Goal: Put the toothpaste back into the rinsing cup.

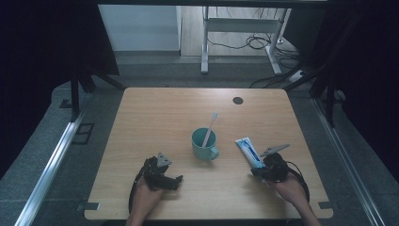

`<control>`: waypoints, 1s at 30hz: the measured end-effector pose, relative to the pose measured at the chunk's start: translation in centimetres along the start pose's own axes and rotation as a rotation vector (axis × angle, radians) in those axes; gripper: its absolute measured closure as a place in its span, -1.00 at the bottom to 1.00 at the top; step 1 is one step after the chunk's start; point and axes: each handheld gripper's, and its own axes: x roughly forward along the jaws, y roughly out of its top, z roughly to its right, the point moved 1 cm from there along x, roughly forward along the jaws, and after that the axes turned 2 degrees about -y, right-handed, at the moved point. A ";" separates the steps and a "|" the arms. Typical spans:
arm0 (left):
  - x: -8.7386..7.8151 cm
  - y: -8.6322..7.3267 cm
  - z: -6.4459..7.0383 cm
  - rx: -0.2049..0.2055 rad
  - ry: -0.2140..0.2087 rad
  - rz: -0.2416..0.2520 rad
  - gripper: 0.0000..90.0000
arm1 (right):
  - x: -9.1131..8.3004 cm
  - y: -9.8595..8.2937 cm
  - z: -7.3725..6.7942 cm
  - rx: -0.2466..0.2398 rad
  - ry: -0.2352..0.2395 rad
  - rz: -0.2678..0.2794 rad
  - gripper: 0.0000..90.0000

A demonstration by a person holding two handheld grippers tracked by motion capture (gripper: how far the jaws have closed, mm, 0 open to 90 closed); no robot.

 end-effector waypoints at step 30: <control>0.0 0.0 0.0 -0.006 0.002 0.000 -1.00 | -2.4 1.5 1.1 0.007 -0.067 -0.021 0.34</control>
